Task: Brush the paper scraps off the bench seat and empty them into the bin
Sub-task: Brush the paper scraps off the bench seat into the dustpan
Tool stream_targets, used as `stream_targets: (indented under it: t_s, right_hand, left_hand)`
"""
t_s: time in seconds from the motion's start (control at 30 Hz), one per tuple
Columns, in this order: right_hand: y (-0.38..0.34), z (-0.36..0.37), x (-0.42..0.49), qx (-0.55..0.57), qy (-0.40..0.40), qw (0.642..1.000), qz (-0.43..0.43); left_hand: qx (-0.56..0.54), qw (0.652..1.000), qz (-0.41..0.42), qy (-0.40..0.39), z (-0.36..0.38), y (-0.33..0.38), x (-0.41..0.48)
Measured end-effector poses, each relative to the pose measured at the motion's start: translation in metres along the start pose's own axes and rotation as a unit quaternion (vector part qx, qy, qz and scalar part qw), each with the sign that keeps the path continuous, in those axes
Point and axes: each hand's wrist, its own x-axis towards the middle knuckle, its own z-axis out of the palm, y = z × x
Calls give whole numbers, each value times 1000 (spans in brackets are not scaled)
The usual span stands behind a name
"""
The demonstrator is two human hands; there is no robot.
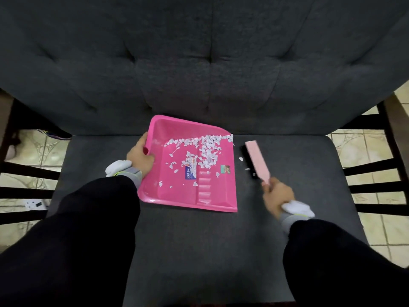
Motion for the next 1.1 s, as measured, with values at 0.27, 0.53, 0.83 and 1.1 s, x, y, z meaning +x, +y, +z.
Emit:
stream_targets:
  t_s: [0.27,0.53,0.83,1.1]
  right_hand:
    - [-25,7,-26,119,-28,988,-92]
    - [-5,-33,9,85,46,995,-23]
    - [-34,-26,48,-38,-44,998,11]
    - [-38,-12,46,-33,-68,996,-56]
  left_hand:
    - [38,999,12,-6,-2,-1,-3]
    - [10,999,9,35,-34,-18,-19]
    - [33,998,-16,58,-42,-16,-5]
    - [62,996,-31,50,-30,-14,17]
